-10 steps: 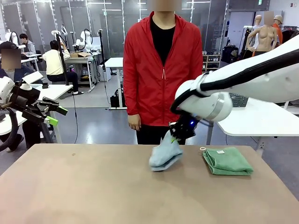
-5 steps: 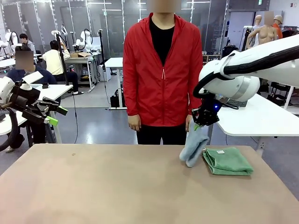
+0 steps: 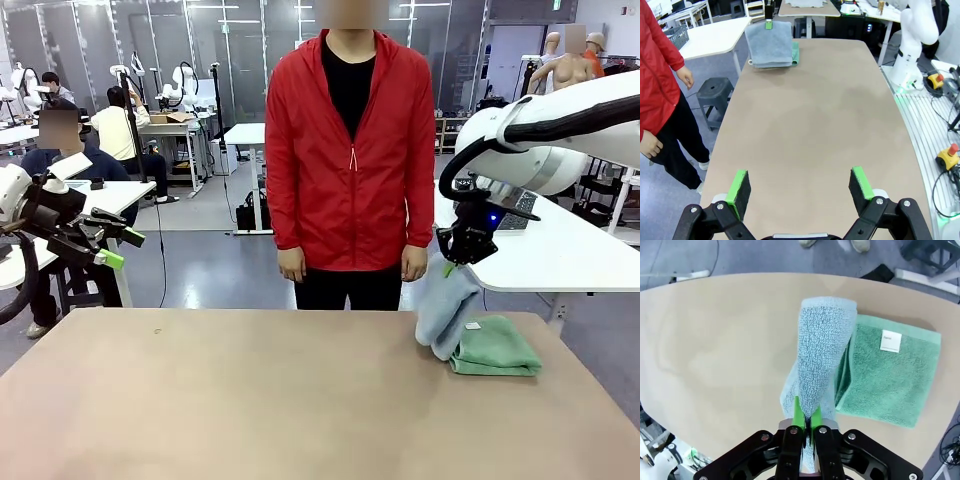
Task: Fold the towels and place them in the basket.
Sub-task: Stack the folded Towel with hook on the right side of the table.
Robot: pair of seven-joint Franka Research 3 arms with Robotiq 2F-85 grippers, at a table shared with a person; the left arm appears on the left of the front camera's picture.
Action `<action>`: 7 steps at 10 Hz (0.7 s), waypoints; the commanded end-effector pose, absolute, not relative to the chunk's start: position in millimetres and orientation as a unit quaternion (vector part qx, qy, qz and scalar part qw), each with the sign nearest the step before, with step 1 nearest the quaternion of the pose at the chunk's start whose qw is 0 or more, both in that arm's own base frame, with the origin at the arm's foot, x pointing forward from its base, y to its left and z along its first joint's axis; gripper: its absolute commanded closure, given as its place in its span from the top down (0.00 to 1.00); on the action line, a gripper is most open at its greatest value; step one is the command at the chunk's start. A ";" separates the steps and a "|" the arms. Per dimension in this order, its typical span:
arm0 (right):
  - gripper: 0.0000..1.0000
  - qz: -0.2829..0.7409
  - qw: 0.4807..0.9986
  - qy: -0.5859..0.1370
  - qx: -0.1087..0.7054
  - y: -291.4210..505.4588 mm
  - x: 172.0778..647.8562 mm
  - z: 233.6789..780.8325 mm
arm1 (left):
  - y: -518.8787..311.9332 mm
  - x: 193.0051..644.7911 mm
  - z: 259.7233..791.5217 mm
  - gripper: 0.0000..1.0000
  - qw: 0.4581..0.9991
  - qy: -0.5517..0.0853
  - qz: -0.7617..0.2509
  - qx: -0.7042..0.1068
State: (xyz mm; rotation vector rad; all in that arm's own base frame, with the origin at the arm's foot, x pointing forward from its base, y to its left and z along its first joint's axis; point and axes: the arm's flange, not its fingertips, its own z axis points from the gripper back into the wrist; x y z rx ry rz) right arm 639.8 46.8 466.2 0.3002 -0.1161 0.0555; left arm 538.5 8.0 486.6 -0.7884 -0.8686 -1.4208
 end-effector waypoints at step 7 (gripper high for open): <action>0.05 0.024 0.986 -0.072 0.150 33.6 642.3 480.7 | 7.3 537.3 488.8 1.00 0.604 -0.374 -0.617 -0.339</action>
